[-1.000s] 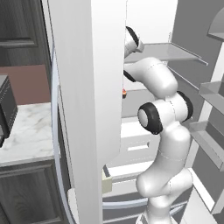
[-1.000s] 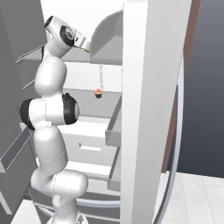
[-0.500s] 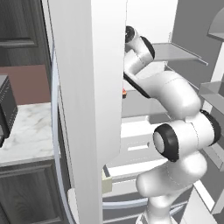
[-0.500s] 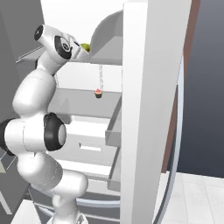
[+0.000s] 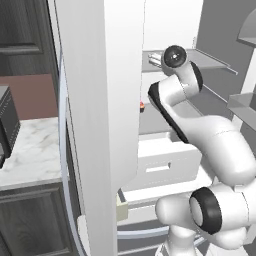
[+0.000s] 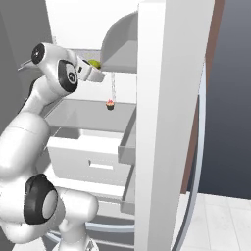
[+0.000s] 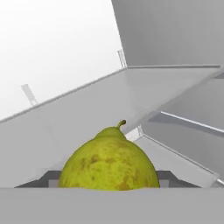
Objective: Pick up the banana and pear from the fridge and place one fruit on each plate on the dining counter.
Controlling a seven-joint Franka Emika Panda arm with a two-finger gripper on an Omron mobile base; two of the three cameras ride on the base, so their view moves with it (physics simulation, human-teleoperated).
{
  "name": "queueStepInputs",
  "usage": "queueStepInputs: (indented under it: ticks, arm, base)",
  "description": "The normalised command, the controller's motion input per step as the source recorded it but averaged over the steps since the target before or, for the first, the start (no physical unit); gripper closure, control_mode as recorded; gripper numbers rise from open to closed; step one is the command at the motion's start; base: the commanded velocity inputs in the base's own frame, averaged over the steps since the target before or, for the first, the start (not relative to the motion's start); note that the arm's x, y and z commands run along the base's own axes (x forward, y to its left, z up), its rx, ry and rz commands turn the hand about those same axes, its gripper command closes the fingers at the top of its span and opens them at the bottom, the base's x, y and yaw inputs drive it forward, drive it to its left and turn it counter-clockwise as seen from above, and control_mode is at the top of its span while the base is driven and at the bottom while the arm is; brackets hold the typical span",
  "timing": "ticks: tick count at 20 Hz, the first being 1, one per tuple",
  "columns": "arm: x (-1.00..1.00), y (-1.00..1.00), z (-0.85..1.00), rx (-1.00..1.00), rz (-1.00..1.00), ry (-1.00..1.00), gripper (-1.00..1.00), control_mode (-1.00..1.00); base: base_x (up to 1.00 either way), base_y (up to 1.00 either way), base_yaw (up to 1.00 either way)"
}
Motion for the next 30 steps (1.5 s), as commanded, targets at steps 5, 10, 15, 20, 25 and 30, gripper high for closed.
queueStepInputs:
  ticks: [5, 10, 15, 20, 25, 30]
  arm:
    - [-1.0, 0.0, -0.08, -0.23, 0.15, 0.2, 1.0, -1.0]
    - [-1.0, 0.0, -0.5, -0.33, 0.17, 0.31, 1.0, -1.0]
    - [-0.98, 0.0, -0.82, -0.11, 0.15, 0.04, 1.0, -1.0]
    - [-0.34, 0.04, -0.87, -0.05, 0.11, 0.0, 1.0, -1.0]
    - [-0.06, -0.01, -0.32, 0.0, 0.08, -0.06, 1.0, -1.0]
    - [-0.01, -0.01, -0.17, 0.0, 0.05, -0.01, 1.0, -1.0]
  base:
    - [0.0, 0.0, 0.0]
    - [0.0, 0.0, 0.0]
    - [0.0, 0.0, 0.0]
    - [0.0, 0.0, 0.0]
    - [0.0, 0.0, 0.0]
    - [0.0, 0.0, 0.0]
